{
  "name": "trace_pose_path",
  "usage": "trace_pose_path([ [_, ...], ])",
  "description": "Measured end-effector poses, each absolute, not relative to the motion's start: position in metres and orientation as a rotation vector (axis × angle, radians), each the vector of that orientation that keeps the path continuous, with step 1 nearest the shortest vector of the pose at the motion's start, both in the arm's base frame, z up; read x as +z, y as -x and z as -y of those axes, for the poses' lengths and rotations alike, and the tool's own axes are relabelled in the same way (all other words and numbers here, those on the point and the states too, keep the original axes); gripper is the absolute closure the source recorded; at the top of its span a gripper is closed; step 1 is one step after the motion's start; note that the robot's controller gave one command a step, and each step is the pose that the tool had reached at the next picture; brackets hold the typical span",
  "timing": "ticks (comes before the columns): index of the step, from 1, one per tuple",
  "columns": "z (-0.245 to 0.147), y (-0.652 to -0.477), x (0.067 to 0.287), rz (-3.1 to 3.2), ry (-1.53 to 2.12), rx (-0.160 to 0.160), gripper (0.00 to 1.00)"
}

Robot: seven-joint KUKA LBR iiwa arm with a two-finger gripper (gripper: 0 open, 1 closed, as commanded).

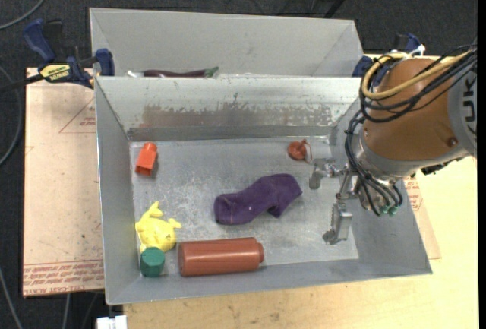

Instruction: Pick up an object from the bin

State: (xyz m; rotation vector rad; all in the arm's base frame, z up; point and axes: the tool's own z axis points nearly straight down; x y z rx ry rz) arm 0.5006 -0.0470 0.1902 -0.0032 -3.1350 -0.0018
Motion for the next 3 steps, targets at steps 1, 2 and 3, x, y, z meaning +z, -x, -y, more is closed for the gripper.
trace_pose_path([
  [1,0.047,-0.502,0.194,3.142,0.001,-0.001,0.0],
  [2,0.02,-0.514,0.182,3.142,-0.076,0.002,0.0],
  [3,-0.041,-0.511,0.141,3.144,-0.097,-0.002,0.0],
])
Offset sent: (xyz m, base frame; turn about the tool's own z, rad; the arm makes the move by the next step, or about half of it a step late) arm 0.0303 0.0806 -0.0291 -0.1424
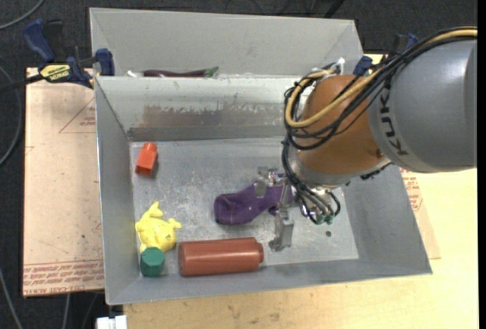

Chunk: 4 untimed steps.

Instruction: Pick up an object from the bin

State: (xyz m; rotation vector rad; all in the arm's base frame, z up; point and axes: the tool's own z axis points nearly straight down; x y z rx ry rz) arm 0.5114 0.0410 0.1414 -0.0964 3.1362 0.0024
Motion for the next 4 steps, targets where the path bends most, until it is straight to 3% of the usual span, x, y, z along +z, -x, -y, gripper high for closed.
trace_pose_path([
  [1,-0.049,-0.557,0.118,-3.138,0.095,0.005,0.0],
  [2,-0.098,-0.546,0.07,-3.127,0.231,0.006,1.0],
  [3,-0.098,-0.546,0.07,-3.127,0.232,0.005,1.0],
  [4,-0.109,-0.537,0.17,-3.121,0.273,0.007,1.0],
])
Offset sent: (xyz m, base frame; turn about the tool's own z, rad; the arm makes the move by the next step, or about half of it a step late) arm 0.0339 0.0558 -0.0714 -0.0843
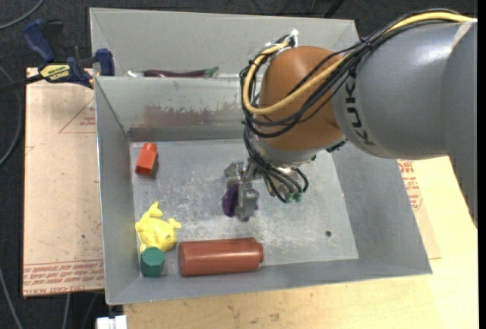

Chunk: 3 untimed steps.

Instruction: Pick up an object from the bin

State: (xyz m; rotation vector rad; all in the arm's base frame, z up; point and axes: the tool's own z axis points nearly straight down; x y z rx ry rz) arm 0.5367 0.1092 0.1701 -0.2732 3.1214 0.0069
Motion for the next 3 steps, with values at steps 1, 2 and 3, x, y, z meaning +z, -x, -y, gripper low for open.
trace_pose_path([
  [1,-0.109,-0.537,0.17,-3.121,0.273,0.007,1.0],
  [2,-0.109,-0.536,0.173,-3.126,0.272,0.006,1.0],
  [3,-0.114,-0.532,0.2,-3.111,0.2,0.011,1.0],
])
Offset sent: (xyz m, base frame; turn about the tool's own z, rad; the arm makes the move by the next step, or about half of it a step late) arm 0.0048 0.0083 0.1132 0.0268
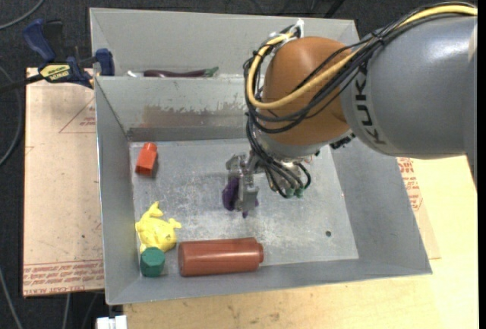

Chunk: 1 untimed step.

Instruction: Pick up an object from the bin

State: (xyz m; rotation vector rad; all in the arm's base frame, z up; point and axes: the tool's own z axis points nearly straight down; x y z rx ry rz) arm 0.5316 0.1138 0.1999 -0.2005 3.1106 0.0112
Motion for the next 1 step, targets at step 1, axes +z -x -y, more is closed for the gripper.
trace_pose_path([
  [1,-0.1122,-0.5143,0.3034,-2.868,1.248,0.002,1.0],
])
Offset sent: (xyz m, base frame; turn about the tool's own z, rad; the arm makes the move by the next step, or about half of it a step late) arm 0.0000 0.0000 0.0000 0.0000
